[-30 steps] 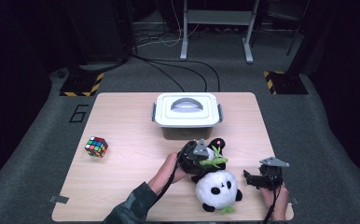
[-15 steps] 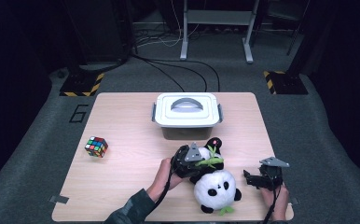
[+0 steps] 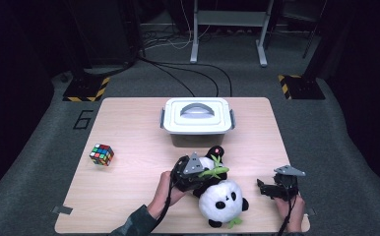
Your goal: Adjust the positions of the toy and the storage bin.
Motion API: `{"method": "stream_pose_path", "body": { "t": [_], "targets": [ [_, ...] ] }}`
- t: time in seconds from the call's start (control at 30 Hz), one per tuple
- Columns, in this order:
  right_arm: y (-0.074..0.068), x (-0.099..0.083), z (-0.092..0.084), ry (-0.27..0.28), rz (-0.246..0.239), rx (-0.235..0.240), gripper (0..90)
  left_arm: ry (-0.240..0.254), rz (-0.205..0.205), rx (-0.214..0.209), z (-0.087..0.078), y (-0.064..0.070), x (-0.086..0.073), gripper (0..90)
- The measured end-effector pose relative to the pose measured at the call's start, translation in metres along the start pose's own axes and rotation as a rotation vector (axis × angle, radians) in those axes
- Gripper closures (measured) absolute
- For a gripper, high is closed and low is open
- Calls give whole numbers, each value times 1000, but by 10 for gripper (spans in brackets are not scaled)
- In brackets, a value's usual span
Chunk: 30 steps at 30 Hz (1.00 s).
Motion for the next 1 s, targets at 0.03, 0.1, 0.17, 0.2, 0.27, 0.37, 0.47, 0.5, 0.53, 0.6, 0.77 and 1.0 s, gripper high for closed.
{"method": "stream_pose_path", "body": {
  "t": [0.03, 0.1, 0.17, 0.2, 0.27, 0.37, 0.47, 0.5, 0.53, 0.6, 0.77, 1.0],
  "targets": [
    [0, 0, 0, 0, 0, 0, 93, 5, 0, 3, -2, -1, 0, 746],
    [0, 0, 0, 0, 1, 0, 93, 6, -4, 12, -6, -2, -1, 746],
    [0, 0, 0, 0, 0, 0, 93, 9, -8, 23, -10, -4, -2, 746],
    [0, 0, 0, 0, 1, 0, 93, 6, -9, 27, -13, -4, -3, 746],
    [0, 0, 0, 0, 0, 0, 93, 7, -16, 36, -17, -5, -6, 746],
    [0, 0, 0, 0, 0, 0, 93, 11, -22, 46, -24, -7, -10, 746],
    [0, 0, 0, 0, 1, 0, 93, 16, -40, 58, -32, -9, -14, 745],
    [0, 0, 0, 0, 0, 0, 93, 15, -37, 63, -35, -11, -16, 746],
    [0, 0, 0, 0, 0, 0, 93, 22, -42, 74, -38, -12, -17, 745],
    [0, 0, 0, 1, -3, 1, 94, 17, -48, 90, -45, -15, -21, 745],
    [0, 0, 0, 0, -1, 1, 94, 32, -66, 128, -63, -24, -27, 745],
    [0, 0, 0, 0, 1, -1, 94, 55, -107, 174, -86, -40, -36, 745]
  ]
}}
Point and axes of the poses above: each handheld gripper's, and its own axes: z roughly forward along the jaws, x roughly out of its top, y roughly to its right, the point moved 10 cm from there along z, roughly forward along the jaws, and after that the axes turned 9 degrees about y, right-handed, at the moved point
